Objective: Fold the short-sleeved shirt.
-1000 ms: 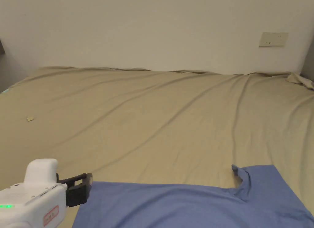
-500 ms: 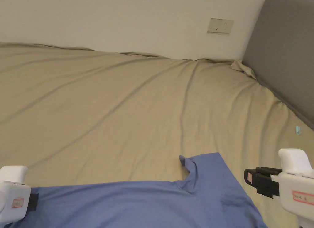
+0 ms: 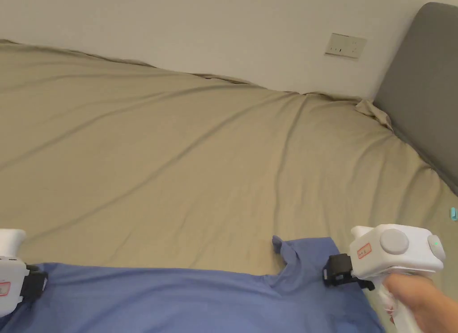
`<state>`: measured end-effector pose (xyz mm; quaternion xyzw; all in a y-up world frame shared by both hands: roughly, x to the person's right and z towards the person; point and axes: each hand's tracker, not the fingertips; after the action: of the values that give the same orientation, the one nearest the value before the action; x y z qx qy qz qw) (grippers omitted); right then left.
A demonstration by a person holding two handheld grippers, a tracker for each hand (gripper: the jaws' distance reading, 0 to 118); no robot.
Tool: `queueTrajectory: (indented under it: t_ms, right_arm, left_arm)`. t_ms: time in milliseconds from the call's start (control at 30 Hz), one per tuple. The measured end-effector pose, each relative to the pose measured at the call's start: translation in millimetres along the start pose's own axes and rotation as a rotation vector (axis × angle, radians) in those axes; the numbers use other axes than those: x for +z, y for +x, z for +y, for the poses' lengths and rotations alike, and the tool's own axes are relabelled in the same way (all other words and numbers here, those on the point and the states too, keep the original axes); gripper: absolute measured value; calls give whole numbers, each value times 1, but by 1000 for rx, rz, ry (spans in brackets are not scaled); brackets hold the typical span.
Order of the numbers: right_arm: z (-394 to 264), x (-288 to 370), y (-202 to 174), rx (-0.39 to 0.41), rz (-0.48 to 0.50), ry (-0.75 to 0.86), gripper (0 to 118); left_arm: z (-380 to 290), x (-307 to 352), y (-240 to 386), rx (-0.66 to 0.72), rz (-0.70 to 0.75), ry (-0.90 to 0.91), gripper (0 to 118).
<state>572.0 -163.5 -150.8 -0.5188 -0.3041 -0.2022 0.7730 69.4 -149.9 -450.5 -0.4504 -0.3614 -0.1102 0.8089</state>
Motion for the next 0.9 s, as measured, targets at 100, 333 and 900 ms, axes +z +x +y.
queueTrajectory:
  t_ms: [100,333,900]
  right_arm:
    - [-8,19,-10,94,-71,38,5]
    - [-45,118,-21,126,80,300,4]
    - [-269,245,15,4,200,448,4]
  left_arm:
    - [0,3,-2,-12,-10,12,0]
    - [0,59,0,-69,-49,138,0]
    - [-175,227,-9,-63,-78,290,0]
